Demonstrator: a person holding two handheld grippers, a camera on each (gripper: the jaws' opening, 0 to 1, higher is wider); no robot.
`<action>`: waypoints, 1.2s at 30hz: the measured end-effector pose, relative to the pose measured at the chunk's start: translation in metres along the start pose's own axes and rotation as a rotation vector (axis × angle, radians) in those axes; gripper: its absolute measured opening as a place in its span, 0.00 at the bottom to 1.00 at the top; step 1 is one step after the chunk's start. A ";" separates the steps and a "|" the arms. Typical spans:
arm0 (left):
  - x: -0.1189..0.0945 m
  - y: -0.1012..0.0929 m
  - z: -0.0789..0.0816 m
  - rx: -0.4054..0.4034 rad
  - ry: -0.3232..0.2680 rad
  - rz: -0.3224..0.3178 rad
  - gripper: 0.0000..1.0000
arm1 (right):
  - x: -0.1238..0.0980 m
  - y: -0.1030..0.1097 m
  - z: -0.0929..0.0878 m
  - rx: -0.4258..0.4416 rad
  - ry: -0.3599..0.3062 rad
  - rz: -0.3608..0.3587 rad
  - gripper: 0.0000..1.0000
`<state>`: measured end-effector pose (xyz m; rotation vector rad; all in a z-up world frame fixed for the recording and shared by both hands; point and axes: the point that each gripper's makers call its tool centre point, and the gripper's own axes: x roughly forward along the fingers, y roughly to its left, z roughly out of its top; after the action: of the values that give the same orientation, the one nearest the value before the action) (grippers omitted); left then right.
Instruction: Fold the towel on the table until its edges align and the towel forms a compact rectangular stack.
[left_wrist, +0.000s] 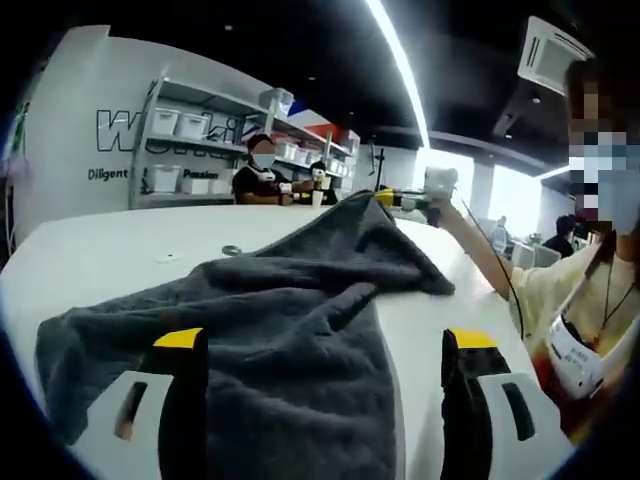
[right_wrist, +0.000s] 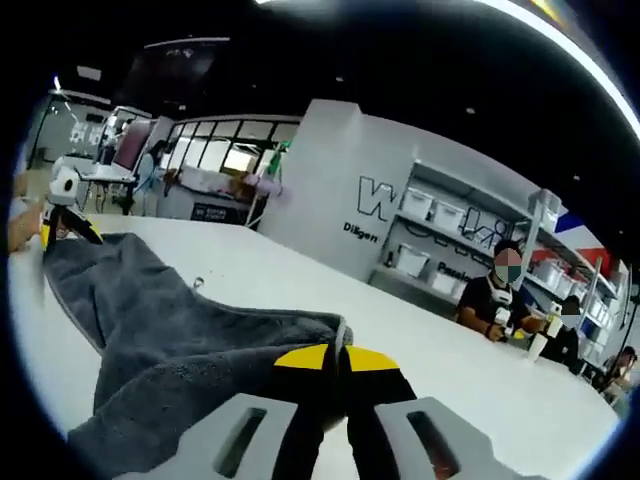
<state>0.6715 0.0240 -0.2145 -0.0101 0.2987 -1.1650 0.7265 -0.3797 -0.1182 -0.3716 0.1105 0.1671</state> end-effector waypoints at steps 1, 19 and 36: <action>0.000 0.000 0.000 0.001 0.000 0.001 0.95 | 0.003 -0.003 0.002 -0.001 0.000 -0.002 0.01; 0.000 -0.002 -0.001 -0.005 -0.003 0.004 0.95 | 0.049 -0.042 0.025 -0.183 0.080 -0.125 0.01; 0.001 -0.001 -0.003 -0.010 0.002 0.003 0.95 | 0.113 -0.059 0.035 -0.412 0.164 -0.266 0.01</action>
<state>0.6704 0.0235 -0.2170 -0.0173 0.3059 -1.1604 0.8507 -0.4053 -0.0807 -0.8057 0.1873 -0.1075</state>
